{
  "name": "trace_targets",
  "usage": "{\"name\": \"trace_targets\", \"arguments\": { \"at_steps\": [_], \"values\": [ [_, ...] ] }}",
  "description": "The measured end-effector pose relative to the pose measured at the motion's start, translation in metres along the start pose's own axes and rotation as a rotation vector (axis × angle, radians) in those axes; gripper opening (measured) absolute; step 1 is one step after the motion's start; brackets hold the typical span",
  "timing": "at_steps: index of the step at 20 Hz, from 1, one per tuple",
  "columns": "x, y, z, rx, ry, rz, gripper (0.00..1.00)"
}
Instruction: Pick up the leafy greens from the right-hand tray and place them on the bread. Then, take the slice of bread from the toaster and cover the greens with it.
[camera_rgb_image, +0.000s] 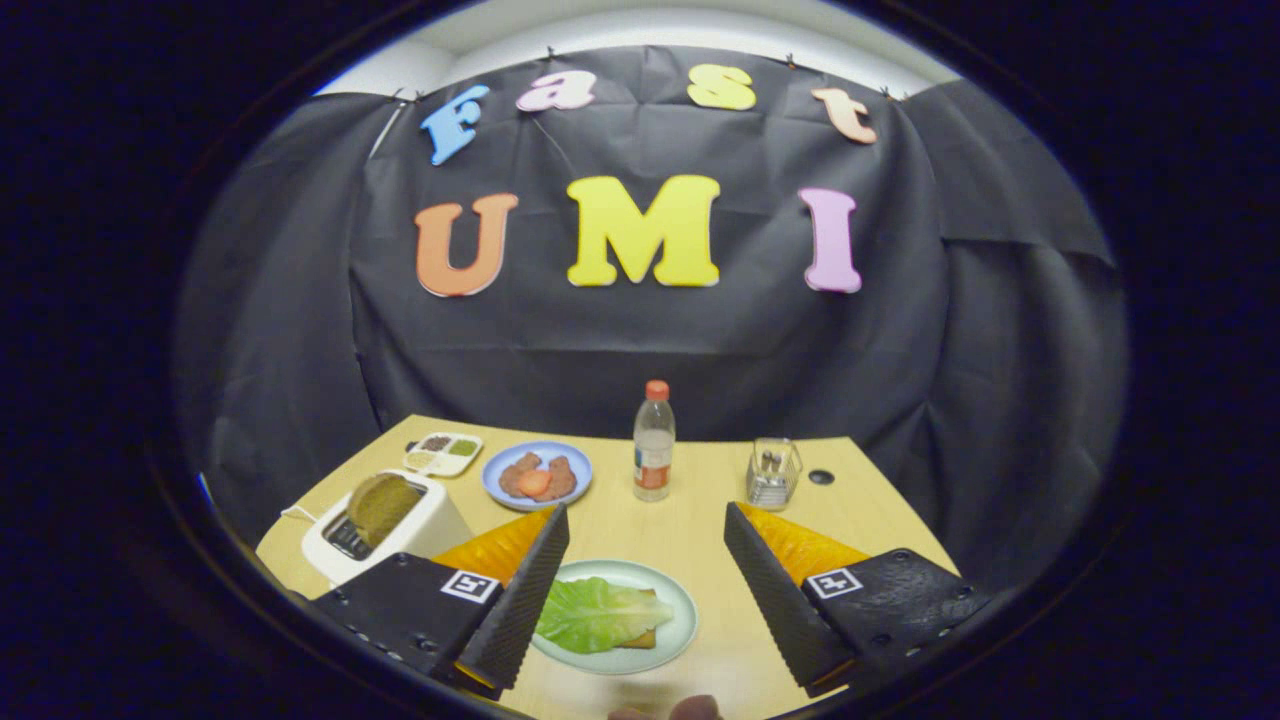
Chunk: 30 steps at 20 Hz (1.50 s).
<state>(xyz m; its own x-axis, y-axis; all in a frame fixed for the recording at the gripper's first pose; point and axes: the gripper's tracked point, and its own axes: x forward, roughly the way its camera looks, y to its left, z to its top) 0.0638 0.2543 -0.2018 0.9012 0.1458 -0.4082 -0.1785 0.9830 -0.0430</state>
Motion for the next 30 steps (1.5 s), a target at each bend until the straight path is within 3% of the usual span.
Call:
{"name": "trace_targets", "arguments": {
  "at_steps": [5, 13, 25, 28, 30],
  "values": [
    [-0.026, 0.071, 0.039, -0.021, -0.078, 0.095, 0.96],
    [-0.018, 0.175, 0.021, 0.043, -0.02, 0.181, 0.95],
    [0.055, 0.236, -0.056, 0.053, 0.162, 0.12, 0.94],
    [0.07, 0.242, -0.072, 0.023, 0.211, 0.107, 0.75],
    [0.076, 0.241, -0.079, 0.026, 0.241, 0.089, 0.57]
  ]
}}
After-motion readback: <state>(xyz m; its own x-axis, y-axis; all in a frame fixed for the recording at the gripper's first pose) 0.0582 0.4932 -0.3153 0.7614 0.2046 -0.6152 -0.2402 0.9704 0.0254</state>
